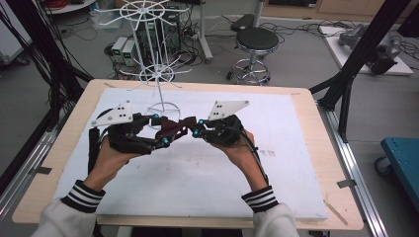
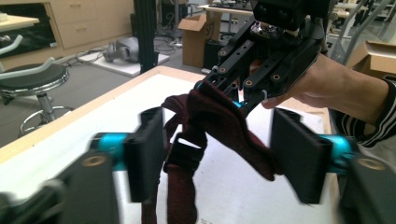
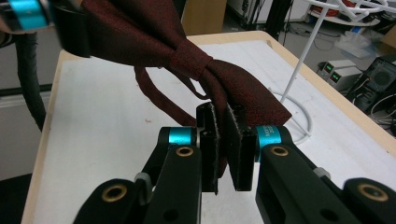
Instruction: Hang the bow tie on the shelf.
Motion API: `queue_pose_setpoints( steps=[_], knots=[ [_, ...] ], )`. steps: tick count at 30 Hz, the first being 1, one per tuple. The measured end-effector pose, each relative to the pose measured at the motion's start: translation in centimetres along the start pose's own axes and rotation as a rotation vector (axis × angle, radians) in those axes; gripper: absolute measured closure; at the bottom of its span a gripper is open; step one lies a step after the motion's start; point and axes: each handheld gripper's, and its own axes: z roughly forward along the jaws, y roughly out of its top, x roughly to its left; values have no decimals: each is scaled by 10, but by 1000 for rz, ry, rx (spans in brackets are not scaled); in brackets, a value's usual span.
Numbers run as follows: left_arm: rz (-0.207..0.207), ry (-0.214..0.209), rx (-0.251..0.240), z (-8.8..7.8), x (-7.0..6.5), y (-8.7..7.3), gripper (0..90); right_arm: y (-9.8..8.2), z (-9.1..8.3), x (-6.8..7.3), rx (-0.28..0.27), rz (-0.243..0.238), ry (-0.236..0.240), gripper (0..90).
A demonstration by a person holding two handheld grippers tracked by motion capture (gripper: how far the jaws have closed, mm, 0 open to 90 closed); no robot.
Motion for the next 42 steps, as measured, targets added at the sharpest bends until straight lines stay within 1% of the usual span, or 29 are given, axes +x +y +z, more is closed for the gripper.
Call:
queue_pose_setpoints(
  steps=[2,3,4,5,7,9,11,12,14,23,27,28,29,30,31,32,33,34,35,36,37,38,40,42],
  knots=[
    [5,-11,8,-1,0,0,488,0,0,0,3,3,-2,848],
    [8,-9,11,-1,-1,0,541,0,1,0,-1,-1,0,848],
    [12,1,13,-1,-1,0,567,0,1,0,1,5,-1,848],
    [9,-4,14,-2,0,0,587,0,1,0,-1,5,0,848],
    [8,-2,18,-2,-1,0,655,0,0,0,-3,6,-1,848],
    [13,4,20,-3,-1,0,754,0,0,0,-9,5,1,848],
    [5,6,15,-3,-1,0,811,0,-1,-1,-13,4,4,848],
    [-5,4,13,-3,-1,0,827,0,-1,-1,-14,7,5,848],
    [-11,-1,10,-3,0,1,838,0,-2,0,-17,6,6,848],
    [-10,7,13,-6,-1,1,850,0,-3,1,-21,1,14,842],
    [-7,11,14,-7,-1,1,851,1,-2,2,-25,-1,21,821],
    [-9,13,14,-8,0,1,852,0,-2,2,-27,-4,25,787],
    [-10,15,13,-8,0,1,851,0,-2,2,-34,-3,29,727],
    [-12,17,12,-9,0,1,852,0,-2,2,-44,-1,37,664],
    [-12,18,13,-9,1,1,852,0,-2,2,-47,7,48,576],
    [-16,14,9,-10,2,1,852,0,-1,2,-48,-4,44,434],
    [-27,10,1,-10,2,1,852,-1,-1,4,-45,-13,21,255],
    [-28,13,-2,-11,3,2,852,-1,1,6,-42,-27,-11,143],
    [-34,16,-8,-11,3,2,852,-1,1,8,-35,-34,-35,85],
    [-34,14,-5,-12,4,2,852,-1,1,9,-41,-36,-45,52],
    [-34,19,-3,-13,4,2,852,-2,0,9,-67,-29,-62,7],
    [-38,24,-3,-14,5,2,852,-4,-1,10,-91,-21,-66,6],
    [-43,30,-4,-16,6,2,852,-6,-5,10,-111,-11,-71,6],
    [-49,32,-6,-18,8,3,852,-9,-9,10,-131,-7,-90,6]
  ],
)
